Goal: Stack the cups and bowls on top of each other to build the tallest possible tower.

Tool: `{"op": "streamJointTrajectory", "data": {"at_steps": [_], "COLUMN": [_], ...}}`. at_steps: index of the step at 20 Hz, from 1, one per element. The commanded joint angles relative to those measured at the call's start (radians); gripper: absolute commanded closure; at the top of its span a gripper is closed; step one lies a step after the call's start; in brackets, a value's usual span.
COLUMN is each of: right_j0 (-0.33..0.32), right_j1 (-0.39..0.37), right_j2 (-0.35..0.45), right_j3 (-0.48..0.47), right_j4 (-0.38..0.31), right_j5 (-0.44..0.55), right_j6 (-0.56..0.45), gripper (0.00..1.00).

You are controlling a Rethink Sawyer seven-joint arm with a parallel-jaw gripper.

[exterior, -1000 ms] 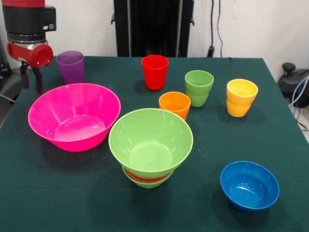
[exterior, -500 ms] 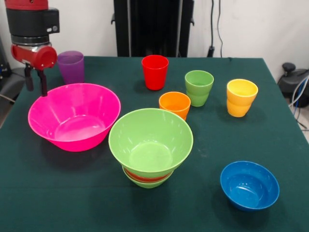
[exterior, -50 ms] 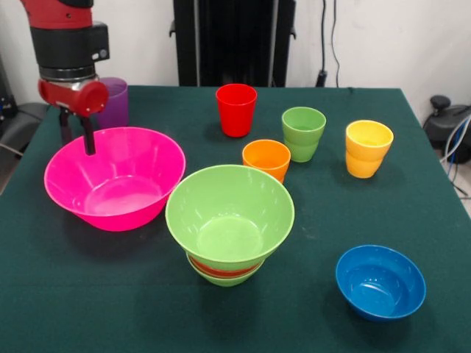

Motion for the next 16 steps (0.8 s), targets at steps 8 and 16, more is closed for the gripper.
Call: {"op": "streamJointTrajectory", "data": {"at_steps": [8,16], "right_j0": [0.067,0.069], "right_j1": [0.118,0.106], "right_j2": [-0.025,-0.044], "right_j3": [-0.074,-0.057], "right_j4": [-0.064,-0.079], "right_j5": [0.035,0.029], "right_j6": [-0.087,-0.092], "gripper": [0.0,0.0]}}
